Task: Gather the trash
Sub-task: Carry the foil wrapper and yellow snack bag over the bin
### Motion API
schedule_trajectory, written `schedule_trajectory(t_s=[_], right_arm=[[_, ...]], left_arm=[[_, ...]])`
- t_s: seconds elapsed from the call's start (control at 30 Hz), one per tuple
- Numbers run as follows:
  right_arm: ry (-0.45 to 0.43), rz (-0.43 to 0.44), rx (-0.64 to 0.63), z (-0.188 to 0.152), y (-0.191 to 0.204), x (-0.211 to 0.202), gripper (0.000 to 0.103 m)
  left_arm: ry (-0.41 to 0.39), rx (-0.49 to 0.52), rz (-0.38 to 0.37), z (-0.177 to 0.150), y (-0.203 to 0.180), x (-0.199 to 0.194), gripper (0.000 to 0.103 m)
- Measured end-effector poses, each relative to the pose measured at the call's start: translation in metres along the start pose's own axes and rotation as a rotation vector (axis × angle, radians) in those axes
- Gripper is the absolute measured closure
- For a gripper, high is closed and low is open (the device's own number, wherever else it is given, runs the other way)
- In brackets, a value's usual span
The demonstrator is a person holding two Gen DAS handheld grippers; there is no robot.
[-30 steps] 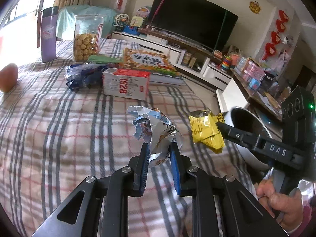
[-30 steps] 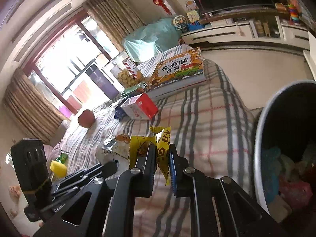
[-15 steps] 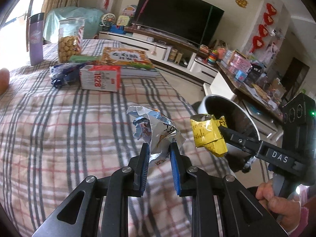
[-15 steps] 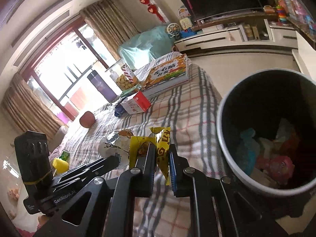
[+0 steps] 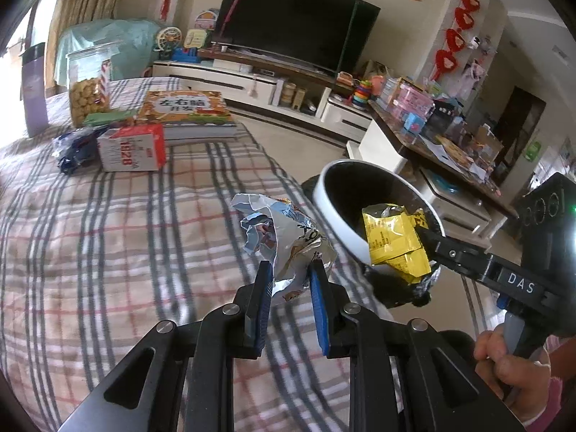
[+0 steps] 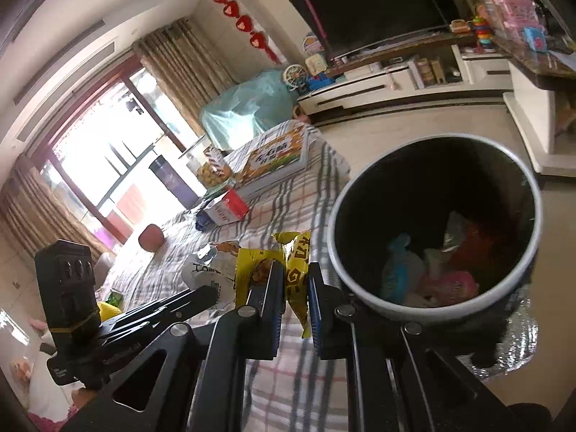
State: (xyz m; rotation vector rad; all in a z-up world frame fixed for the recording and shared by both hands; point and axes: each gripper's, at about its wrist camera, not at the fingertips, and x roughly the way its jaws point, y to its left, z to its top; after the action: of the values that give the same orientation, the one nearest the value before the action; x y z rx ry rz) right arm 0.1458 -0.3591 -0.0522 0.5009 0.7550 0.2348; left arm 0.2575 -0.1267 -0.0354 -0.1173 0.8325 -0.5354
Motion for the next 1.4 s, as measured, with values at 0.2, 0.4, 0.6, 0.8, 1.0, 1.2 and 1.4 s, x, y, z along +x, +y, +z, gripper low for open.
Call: schedule_trajectory(t_s=[0.2, 0.4, 0.6, 0.8, 1.0, 1.2, 1.4], right_arm=[[-0.018, -0.032, 0.015, 0.000, -0.014, -0.015, 0.090], [-0.037, -0.058, 0.028, 0.003, -0.026, -0.026, 0.090], [-0.053, -0.091, 0.034, 0.005, -0.037, -0.033, 0.090], [-0.061, -0.115, 0.045, 0.006, -0.048, -0.037, 0.090], [-0.074, -0.144, 0.055, 0.010, -0.057, -0.041, 0.090], [-0.086, -0.167, 0.048, 0.018, -0.062, -0.043, 0.090], [-0.086, -0.184, 0.048, 0.027, -0.068, -0.039, 0.090]], left_arm=[[0.006, 0.025, -0.016, 0.001, -0.015, 0.006, 0.083], [0.010, 0.047, -0.030, 0.003, -0.030, 0.012, 0.083], [0.012, 0.071, -0.038, 0.008, -0.043, 0.019, 0.083], [0.016, 0.084, -0.040, 0.014, -0.053, 0.028, 0.083], [0.021, 0.107, -0.044, 0.020, -0.066, 0.039, 0.083], [0.033, 0.125, -0.046, 0.029, -0.074, 0.053, 0.083], [0.044, 0.138, -0.042, 0.038, -0.081, 0.068, 0.083]])
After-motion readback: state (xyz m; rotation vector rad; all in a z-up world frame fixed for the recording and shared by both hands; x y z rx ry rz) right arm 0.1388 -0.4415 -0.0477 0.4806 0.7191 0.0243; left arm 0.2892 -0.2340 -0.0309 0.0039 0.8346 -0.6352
